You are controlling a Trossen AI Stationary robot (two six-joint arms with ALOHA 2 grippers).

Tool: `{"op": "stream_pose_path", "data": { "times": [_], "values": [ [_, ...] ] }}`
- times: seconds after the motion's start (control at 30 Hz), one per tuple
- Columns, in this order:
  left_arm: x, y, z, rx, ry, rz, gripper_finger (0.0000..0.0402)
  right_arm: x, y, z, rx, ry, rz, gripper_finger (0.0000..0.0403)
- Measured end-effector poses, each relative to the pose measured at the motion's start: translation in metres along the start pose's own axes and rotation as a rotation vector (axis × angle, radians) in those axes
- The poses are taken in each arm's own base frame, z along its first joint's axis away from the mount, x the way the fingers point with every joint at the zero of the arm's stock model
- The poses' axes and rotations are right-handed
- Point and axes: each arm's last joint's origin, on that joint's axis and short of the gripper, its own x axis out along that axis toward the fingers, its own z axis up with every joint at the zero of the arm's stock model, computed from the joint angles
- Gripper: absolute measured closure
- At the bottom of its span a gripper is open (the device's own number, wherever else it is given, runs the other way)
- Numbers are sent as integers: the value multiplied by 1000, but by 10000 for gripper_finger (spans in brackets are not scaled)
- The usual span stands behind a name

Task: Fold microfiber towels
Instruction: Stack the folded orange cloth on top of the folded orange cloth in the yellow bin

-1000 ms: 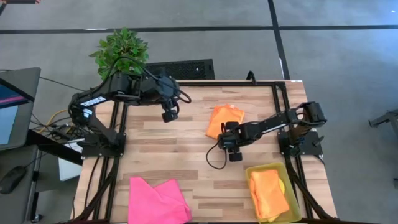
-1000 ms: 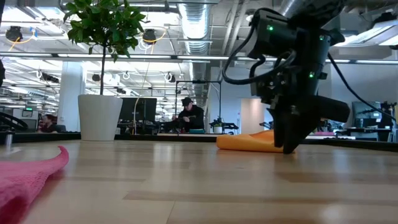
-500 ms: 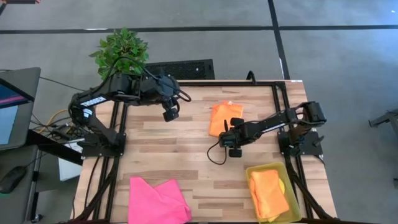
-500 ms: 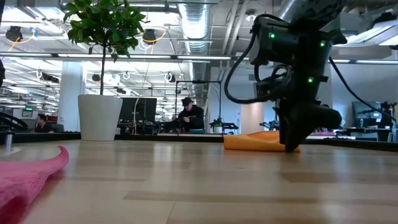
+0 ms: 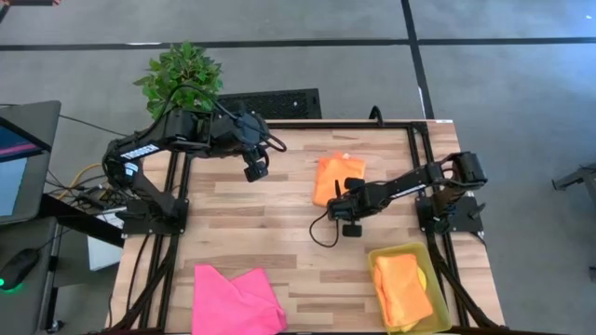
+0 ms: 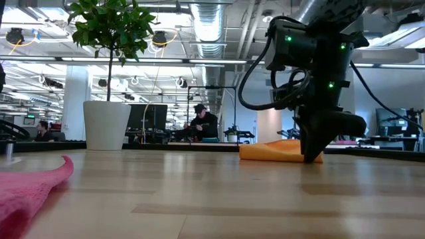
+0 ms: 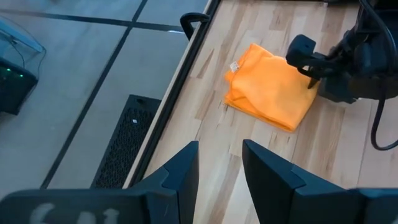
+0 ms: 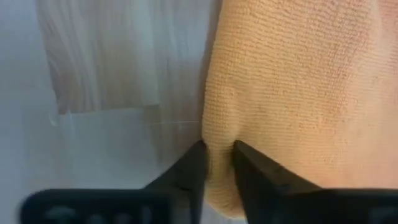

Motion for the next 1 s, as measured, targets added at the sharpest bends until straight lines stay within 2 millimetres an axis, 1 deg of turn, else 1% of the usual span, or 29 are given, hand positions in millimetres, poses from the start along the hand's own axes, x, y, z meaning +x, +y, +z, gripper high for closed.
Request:
{"op": "stream_pose_path", "data": {
  "times": [0.13,0.17,0.2,0.27,0.33,0.43,0.7,0.87,1.0],
  "values": [
    [0,0,0,0,1,0,286,0,0,0,-1,2,6,374],
    [0,0,0,1,1,0,286,1,0,0,-1,4,5,386],
    [0,0,0,1,1,0,286,1,-1,0,1,5,8,391],
    [0,0,0,1,1,0,286,1,-1,0,2,8,13,387],
    [0,0,0,1,1,0,286,-3,-1,-2,-2,11,19,386],
    [0,0,0,0,3,0,286,-11,-2,-8,-6,32,72,396],
    [0,0,0,-33,6,-4,286,-57,-3,-28,-37,19,248,398],
    [0,0,0,-76,6,-3,286,-91,0,-49,-86,2,361,400],
    [0,0,0,-113,6,-3,286,-118,7,-69,-149,-21,464,400]
  ]
}}
